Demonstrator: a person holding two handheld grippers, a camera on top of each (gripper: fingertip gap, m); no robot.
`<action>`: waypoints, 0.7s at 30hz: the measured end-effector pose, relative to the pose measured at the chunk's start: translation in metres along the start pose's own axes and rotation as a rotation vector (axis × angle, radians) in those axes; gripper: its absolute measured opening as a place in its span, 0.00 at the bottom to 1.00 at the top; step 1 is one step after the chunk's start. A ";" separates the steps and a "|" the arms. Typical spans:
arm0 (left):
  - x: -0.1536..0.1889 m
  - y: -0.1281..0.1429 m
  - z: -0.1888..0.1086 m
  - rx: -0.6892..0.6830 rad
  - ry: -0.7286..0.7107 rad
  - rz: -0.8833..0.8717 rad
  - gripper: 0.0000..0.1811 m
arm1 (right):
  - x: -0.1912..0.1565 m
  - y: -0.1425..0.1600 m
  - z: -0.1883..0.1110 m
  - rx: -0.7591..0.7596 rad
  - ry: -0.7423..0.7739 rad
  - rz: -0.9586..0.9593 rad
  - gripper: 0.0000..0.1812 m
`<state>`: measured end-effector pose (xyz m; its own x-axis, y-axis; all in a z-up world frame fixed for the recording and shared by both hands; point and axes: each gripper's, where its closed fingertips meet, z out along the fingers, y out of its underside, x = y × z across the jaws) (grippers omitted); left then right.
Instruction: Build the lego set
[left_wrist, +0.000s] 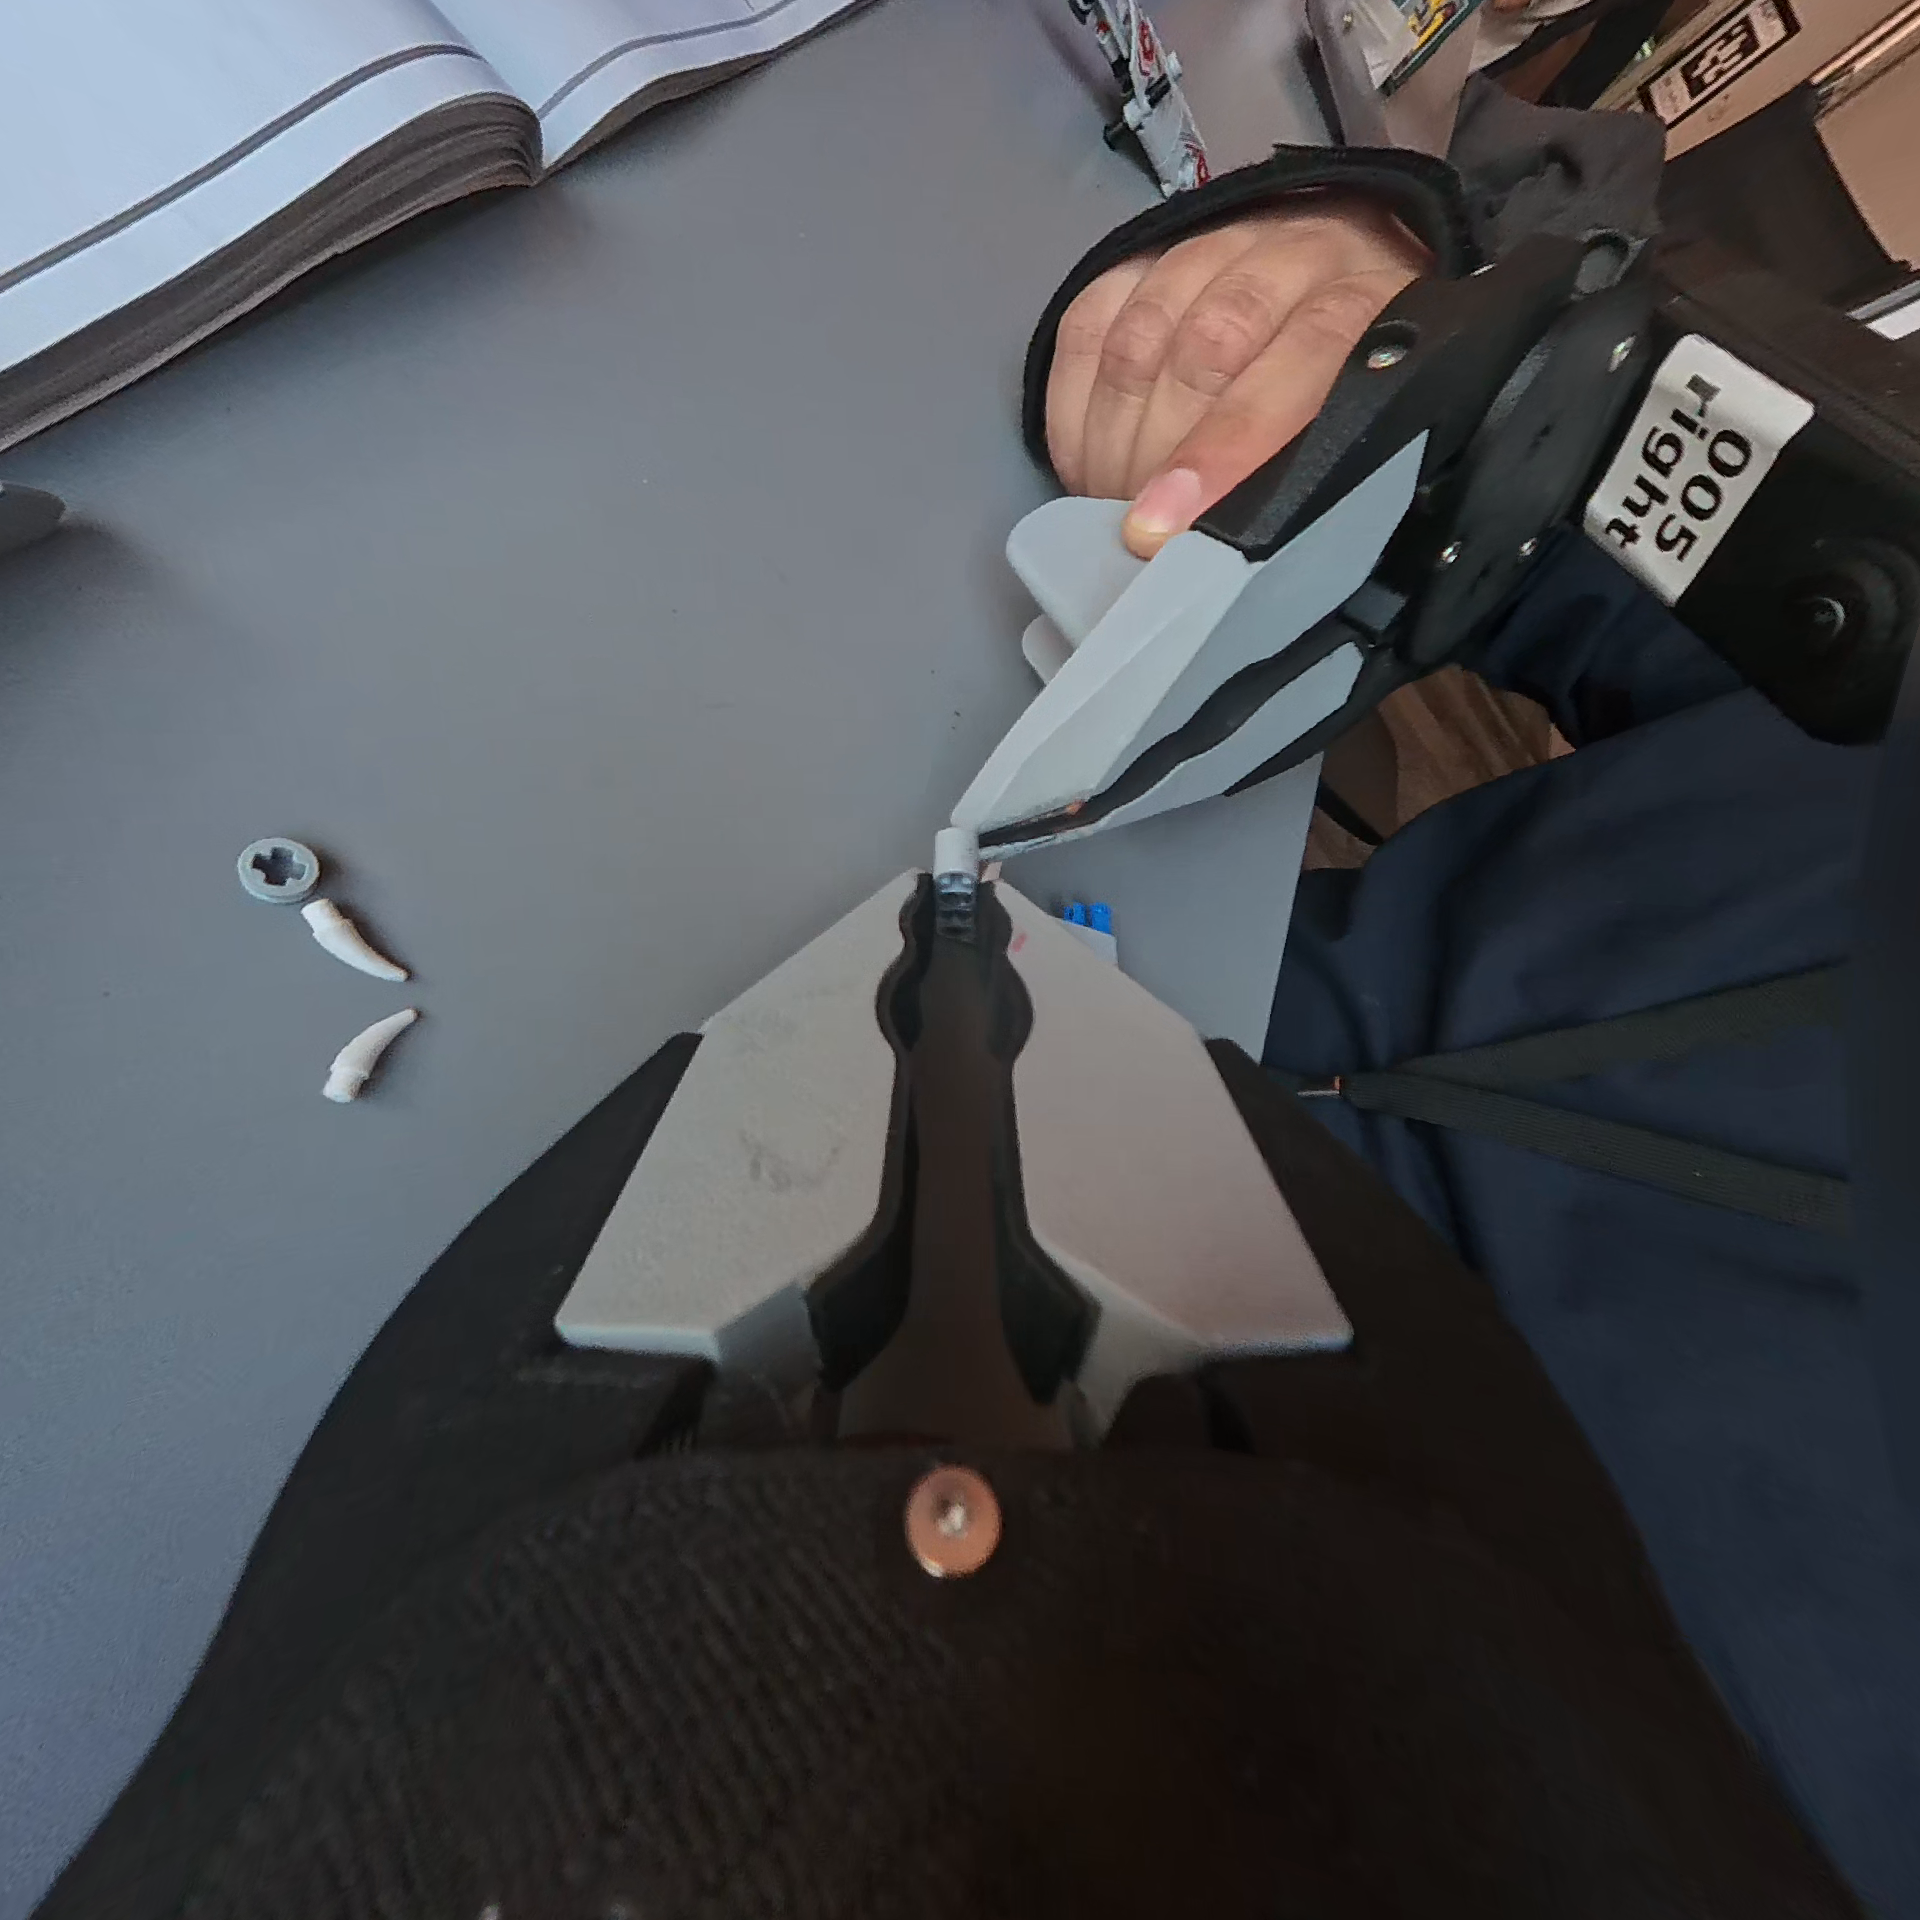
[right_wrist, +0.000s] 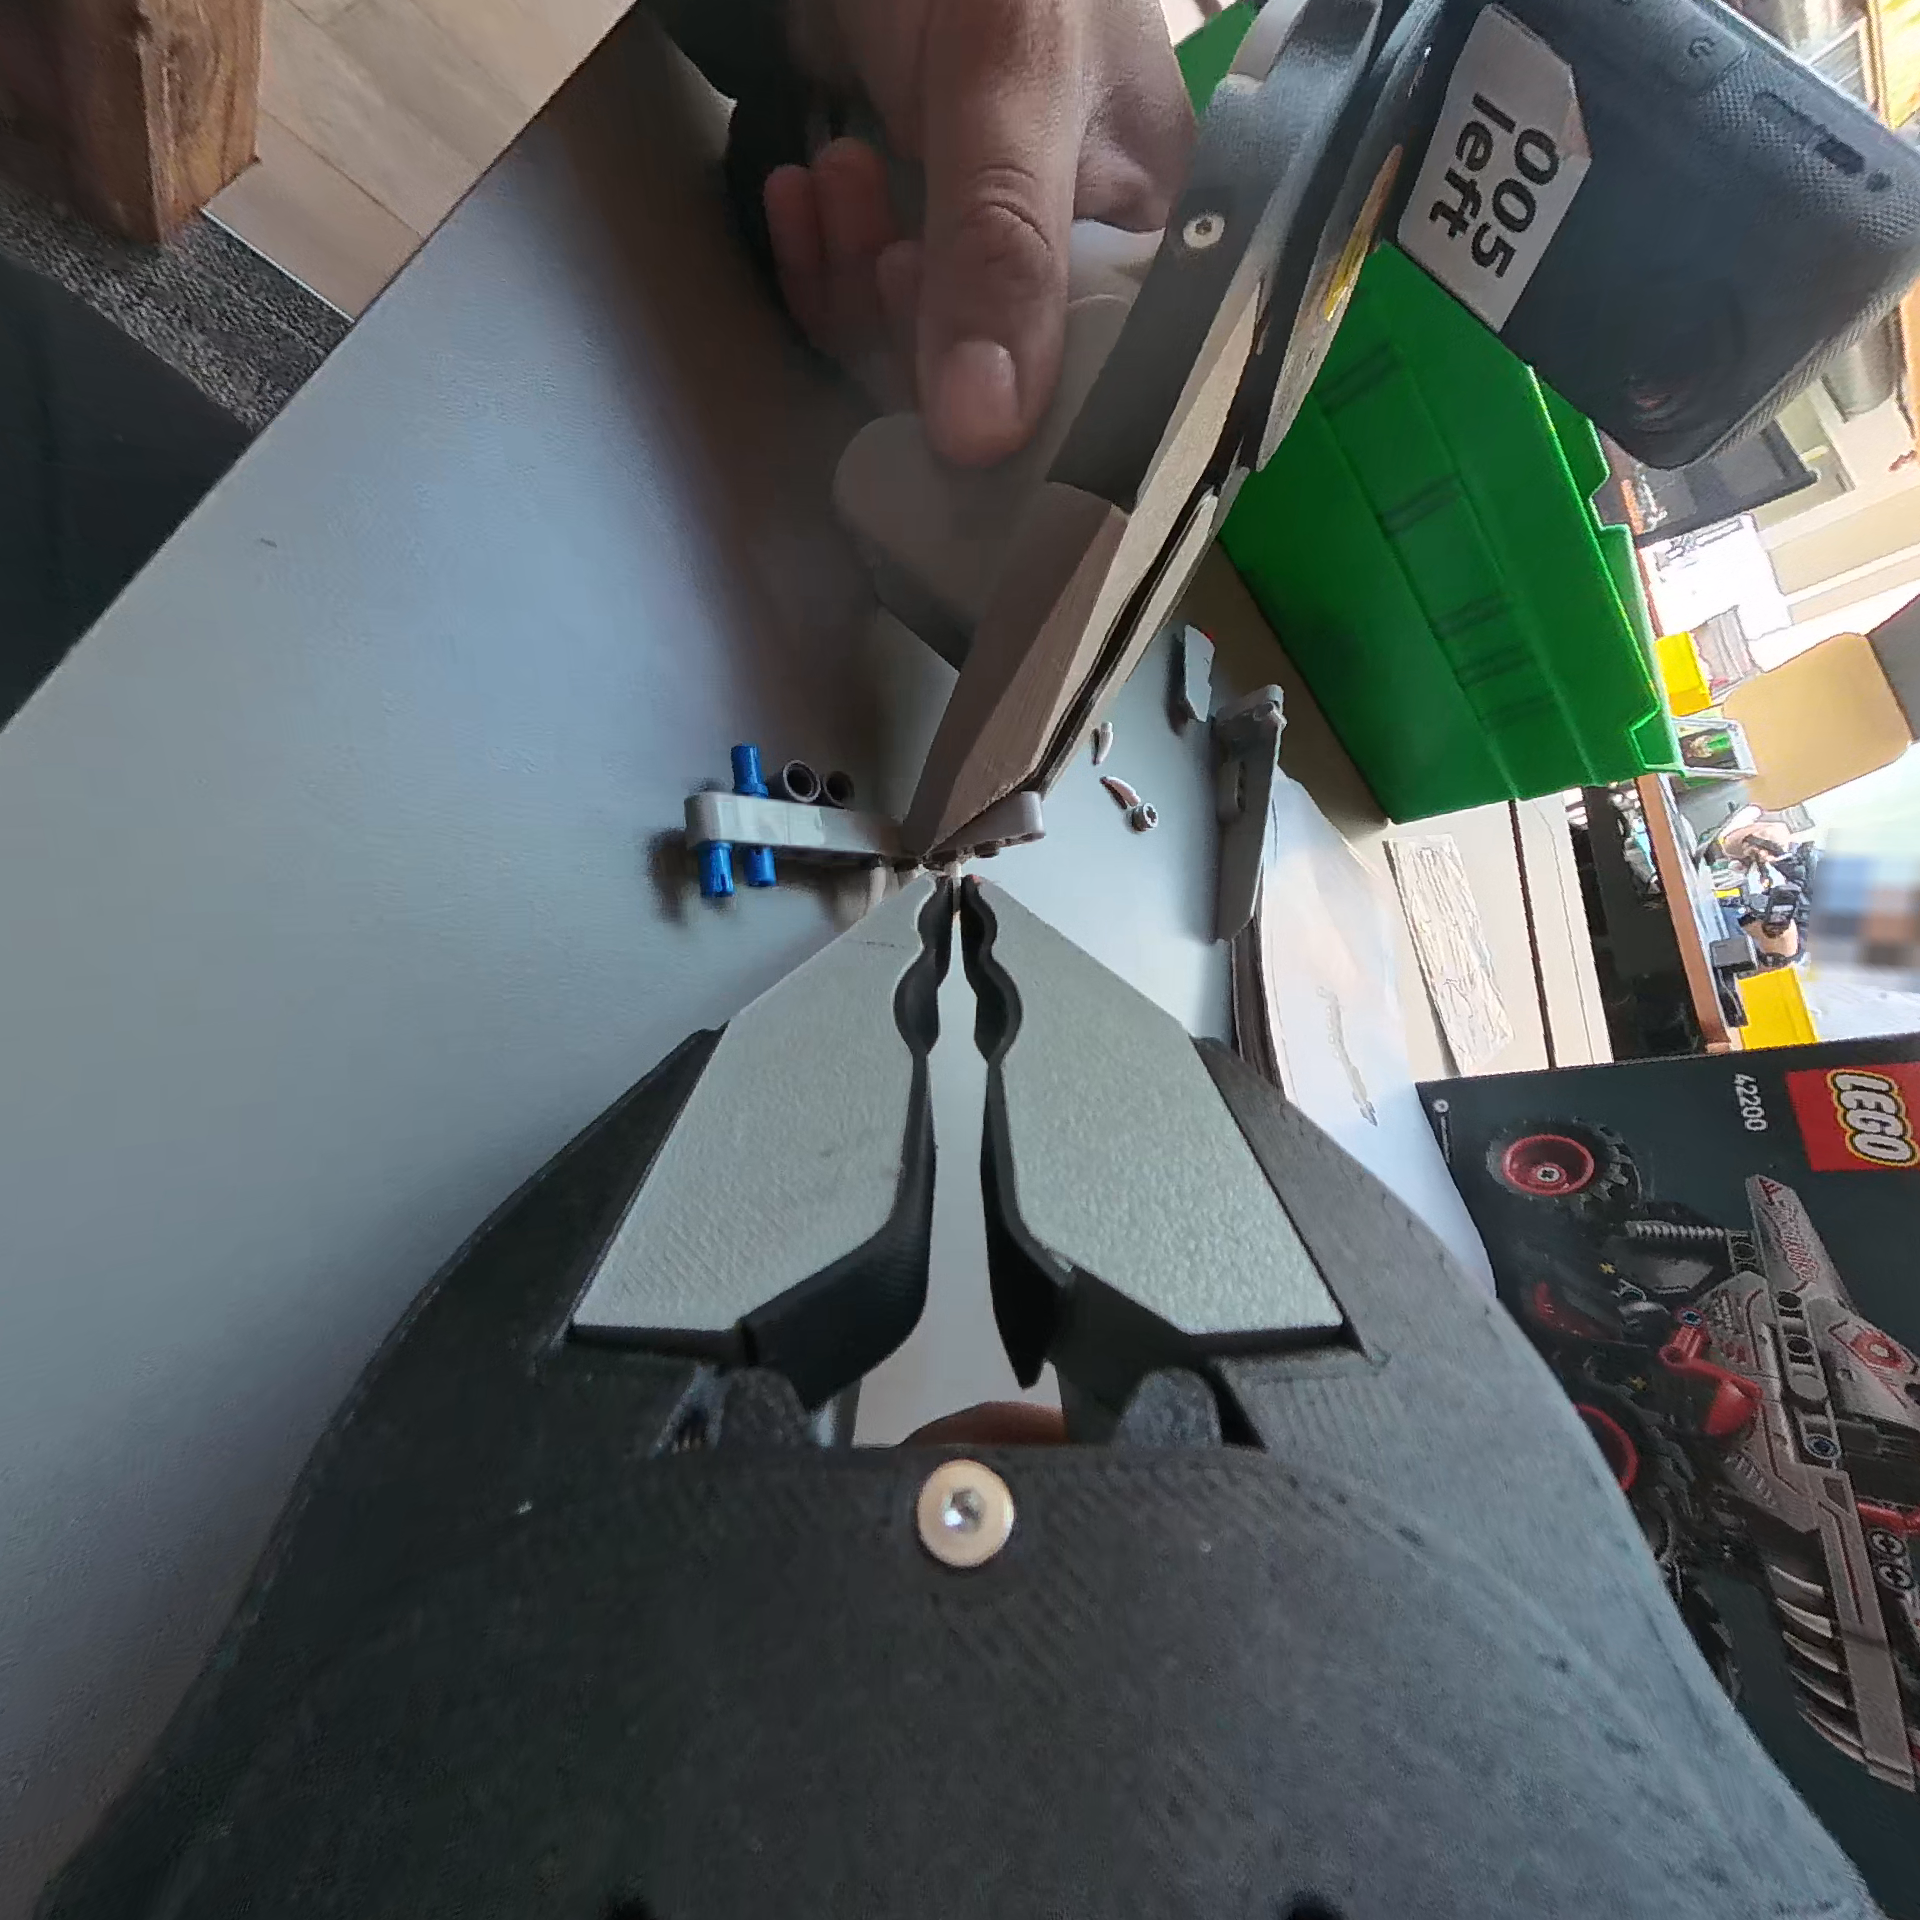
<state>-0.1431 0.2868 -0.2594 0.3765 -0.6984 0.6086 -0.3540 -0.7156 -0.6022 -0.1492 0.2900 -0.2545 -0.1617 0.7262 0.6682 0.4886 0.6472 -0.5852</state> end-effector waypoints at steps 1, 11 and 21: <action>0.002 0.000 -0.001 0.004 0.012 0.003 0.03 | 0.001 -0.002 -0.002 0.012 0.007 -0.004 0.00; 0.030 -0.006 -0.016 0.092 0.175 0.098 0.03 | 0.005 -0.020 -0.016 0.085 0.090 -0.048 0.00; 0.031 -0.005 -0.015 0.088 0.177 0.101 0.03 | 0.005 -0.029 -0.018 0.117 0.094 -0.056 0.00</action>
<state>-0.1429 0.2685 -0.2299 0.1837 -0.7630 0.6197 -0.3028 -0.6437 -0.7028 -0.1482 0.2706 -0.2262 -0.1025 0.6671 0.7379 0.3767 0.7126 -0.5919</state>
